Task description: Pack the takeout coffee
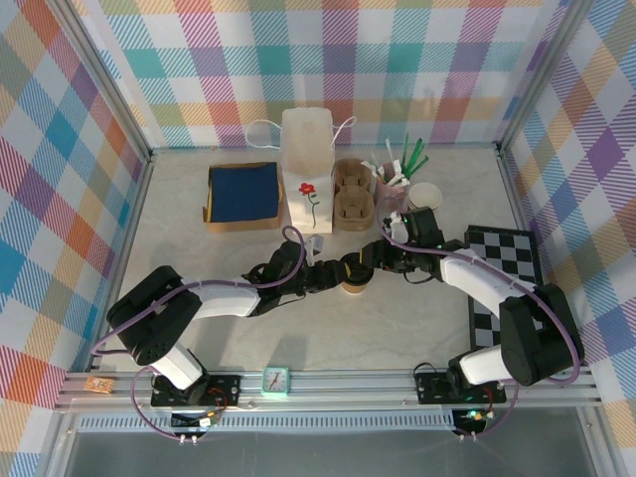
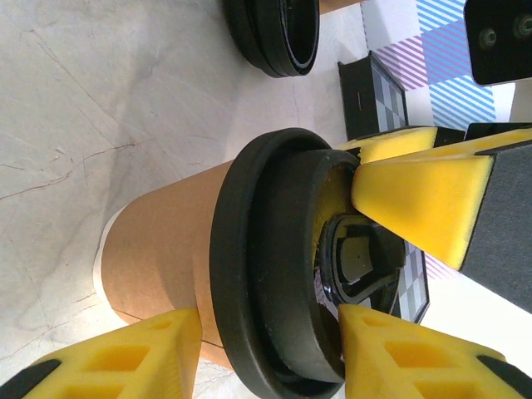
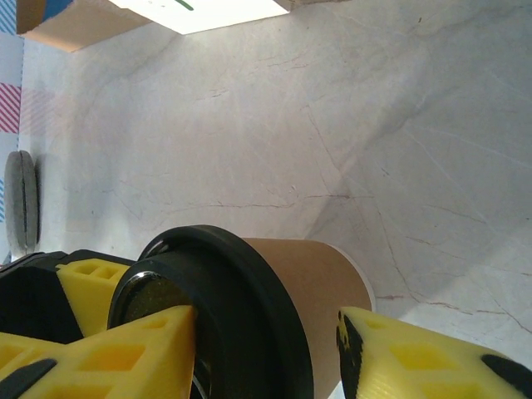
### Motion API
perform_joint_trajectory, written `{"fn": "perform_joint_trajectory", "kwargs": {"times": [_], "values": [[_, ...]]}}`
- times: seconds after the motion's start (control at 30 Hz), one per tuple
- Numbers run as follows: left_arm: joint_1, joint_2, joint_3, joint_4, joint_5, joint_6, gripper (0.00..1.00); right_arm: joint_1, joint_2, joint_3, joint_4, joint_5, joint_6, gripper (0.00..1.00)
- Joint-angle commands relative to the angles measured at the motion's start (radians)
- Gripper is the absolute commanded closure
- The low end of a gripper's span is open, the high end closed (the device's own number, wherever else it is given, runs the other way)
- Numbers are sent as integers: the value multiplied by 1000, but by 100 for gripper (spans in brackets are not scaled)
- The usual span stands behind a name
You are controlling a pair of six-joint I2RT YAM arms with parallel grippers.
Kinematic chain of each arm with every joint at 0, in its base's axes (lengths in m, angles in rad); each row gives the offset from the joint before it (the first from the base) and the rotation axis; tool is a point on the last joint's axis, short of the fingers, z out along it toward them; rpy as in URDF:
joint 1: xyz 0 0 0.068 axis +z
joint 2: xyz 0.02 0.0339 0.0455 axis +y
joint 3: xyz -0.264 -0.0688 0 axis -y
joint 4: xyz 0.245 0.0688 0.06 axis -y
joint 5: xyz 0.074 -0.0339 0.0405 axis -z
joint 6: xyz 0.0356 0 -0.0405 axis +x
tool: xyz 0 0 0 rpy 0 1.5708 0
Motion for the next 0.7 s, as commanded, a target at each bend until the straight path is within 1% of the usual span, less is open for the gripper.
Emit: {"fn": "perform_joint_trajectory", "kwargs": {"times": [0.0, 0.13, 0.3, 0.47, 0.67], "values": [[-9, 62, -37, -351, -55, 40, 55, 11, 47, 3, -165, 80, -32, 51], [-11, 38, -19, -371, -53, 43, 54, 11, 72, 51, -185, 65, -45, 51], [-10, -5, 12, -422, -67, 55, 52, 11, 65, 80, -192, 43, -48, 50], [-11, -47, 51, -482, -87, 64, 48, 11, 52, 133, -233, 34, -65, 45], [-10, -78, 96, -530, -93, 83, 47, 11, 49, 200, -279, 47, -81, 40]]}}
